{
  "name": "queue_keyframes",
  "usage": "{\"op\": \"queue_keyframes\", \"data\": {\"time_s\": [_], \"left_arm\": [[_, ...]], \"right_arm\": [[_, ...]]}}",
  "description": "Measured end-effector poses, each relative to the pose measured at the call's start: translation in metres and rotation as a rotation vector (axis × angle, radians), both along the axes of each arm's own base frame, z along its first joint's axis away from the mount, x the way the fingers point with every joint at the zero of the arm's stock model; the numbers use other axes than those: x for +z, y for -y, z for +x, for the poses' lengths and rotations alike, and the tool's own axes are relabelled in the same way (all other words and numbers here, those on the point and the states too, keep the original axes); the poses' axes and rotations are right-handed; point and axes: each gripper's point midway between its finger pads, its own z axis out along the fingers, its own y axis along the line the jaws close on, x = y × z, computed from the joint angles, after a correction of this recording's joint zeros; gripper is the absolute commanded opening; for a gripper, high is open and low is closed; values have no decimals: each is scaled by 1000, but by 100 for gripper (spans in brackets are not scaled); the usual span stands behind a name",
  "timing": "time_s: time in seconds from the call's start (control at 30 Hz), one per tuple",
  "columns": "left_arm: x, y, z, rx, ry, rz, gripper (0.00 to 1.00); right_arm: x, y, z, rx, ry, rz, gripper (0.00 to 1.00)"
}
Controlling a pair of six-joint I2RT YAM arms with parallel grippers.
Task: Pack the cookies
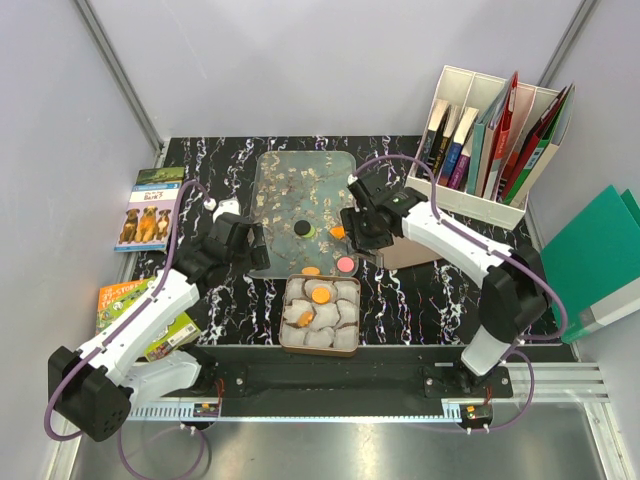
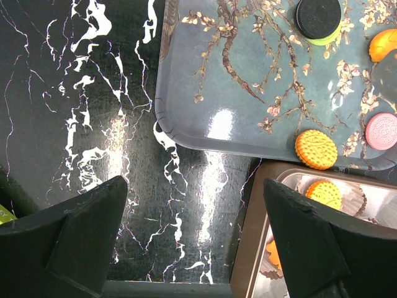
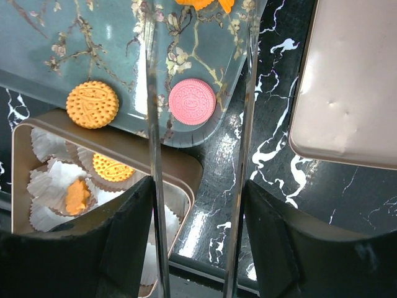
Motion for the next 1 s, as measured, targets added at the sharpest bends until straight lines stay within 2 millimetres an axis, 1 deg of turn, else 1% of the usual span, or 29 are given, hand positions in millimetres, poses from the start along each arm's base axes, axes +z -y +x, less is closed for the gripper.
{"op": "queue_keyframes", "data": {"time_s": [0.07,0.23,0.33,0.5,0.7,0.73,0.8,0.83,1.0], "left_arm": [[0,0,0,0,0,0,94],[0,0,0,0,0,0,94],[0,0,0,0,0,0,94],[0,0,0,0,0,0,94],[0,0,0,0,0,0,94],[0,0,0,0,0,0,94],[0,0,0,0,0,0,94],[0,0,0,0,0,0,94],[0,0,0,0,0,0,94]], "right_arm": [[-5,0,1,0,-5,-10,68],[-15,0,4,-3,-16,-32,68],[-22,-1,6,-3,-29,-42,66],[-27,-3,9,-3,-37,-46,59],[-25,-4,10,-4,-33,-43,52],[-25,-4,10,-3,-33,-42,48],[-25,-4,10,-3,-32,-42,46],[-25,-4,9,-3,-32,-42,43],[-16,-4,9,-3,-14,-29,38]]}}
